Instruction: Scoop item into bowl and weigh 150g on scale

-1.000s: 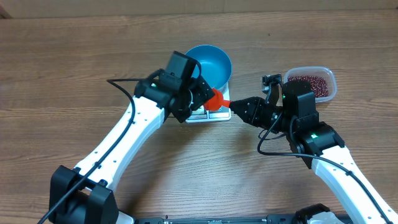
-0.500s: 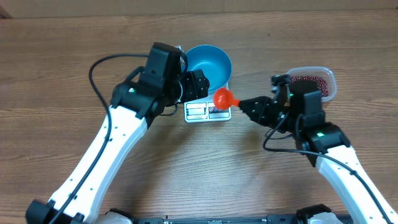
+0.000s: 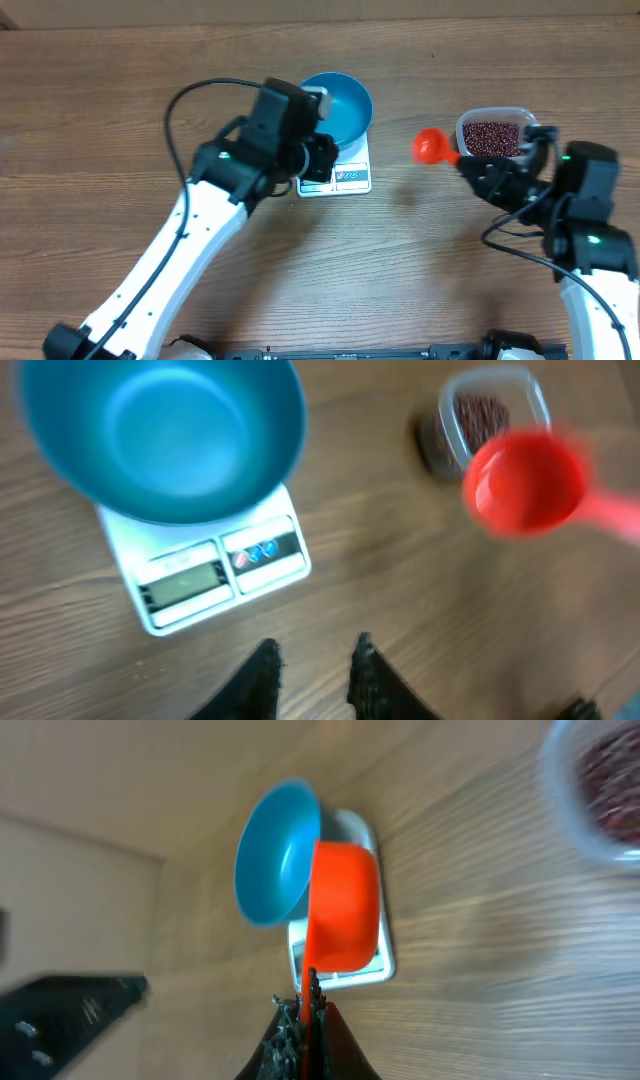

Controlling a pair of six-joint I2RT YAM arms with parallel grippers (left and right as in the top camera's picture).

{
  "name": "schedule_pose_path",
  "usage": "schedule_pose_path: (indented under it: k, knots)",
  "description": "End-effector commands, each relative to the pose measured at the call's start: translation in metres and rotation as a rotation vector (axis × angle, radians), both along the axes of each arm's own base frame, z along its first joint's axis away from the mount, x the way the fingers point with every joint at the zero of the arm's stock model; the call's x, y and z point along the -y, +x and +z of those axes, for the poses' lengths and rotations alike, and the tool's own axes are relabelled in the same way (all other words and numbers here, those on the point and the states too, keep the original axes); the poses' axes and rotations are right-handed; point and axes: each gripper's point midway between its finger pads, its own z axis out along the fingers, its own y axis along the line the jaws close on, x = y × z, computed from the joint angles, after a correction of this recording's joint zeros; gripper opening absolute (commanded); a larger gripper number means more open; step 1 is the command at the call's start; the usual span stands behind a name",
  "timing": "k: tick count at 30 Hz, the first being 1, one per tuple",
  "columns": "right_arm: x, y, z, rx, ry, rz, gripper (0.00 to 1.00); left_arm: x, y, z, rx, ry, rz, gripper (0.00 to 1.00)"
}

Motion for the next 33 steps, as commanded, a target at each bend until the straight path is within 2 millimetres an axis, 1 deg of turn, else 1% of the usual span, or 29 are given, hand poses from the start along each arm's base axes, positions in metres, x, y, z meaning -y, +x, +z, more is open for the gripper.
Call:
schedule_pose_path:
  k: [1, 3, 5, 7, 11, 14, 17, 20, 24, 29, 30, 33]
  knots:
    - [0.021, 0.002, 0.032, 0.107, -0.073, -0.023, 0.04, 0.021, -0.005, -0.024, -0.036, 0.045, -0.068, 0.15]
    - [0.032, 0.001, 0.034, 0.097, -0.076, -0.06, 0.04, 0.028, -0.006, -0.042, -0.067, 0.085, -0.051, 0.1]
    - [0.038, 0.0, 0.032, 0.084, -0.074, -0.08, 0.04, 0.032, -0.007, -0.059, -0.098, 0.126, -0.025, 0.05]
    - [0.04, -0.002, 0.029, 0.08, -0.087, -0.077, 0.04, 0.037, -0.008, -0.079, -0.131, 0.164, 0.002, 0.04]
    - [0.041, -0.002, 0.027, 0.078, -0.103, -0.073, 0.04, 0.048, -0.003, -0.108, -0.147, 0.209, 0.021, 0.04]
    - [0.042, -0.003, 0.026, 0.073, -0.107, -0.076, 0.04, 0.047, 0.005, -0.127, -0.158, 0.24, 0.074, 0.04]
    - [0.043, -0.003, 0.025, 0.065, -0.111, -0.083, 0.04, 0.039, 0.013, -0.143, -0.168, 0.279, 0.136, 0.04]
    - [0.046, -0.004, 0.021, 0.05, -0.123, -0.098, 0.04, 0.034, 0.019, -0.152, -0.162, 0.303, 0.167, 0.04]
    - [0.048, -0.004, 0.019, 0.041, -0.131, -0.108, 0.04, 0.028, 0.032, -0.158, -0.111, 0.345, 0.207, 0.04]
    - [0.048, -0.005, 0.019, 0.039, -0.131, -0.108, 0.04, 0.032, 0.045, -0.167, -0.074, 0.342, 0.225, 0.04]
    - [0.048, -0.005, 0.018, 0.035, -0.132, -0.11, 0.04, 0.032, 0.047, -0.172, -0.072, 0.347, 0.228, 0.04]
    - [0.049, -0.006, 0.016, 0.025, -0.136, -0.115, 0.04, 0.03, 0.05, -0.177, -0.071, 0.352, 0.247, 0.04]
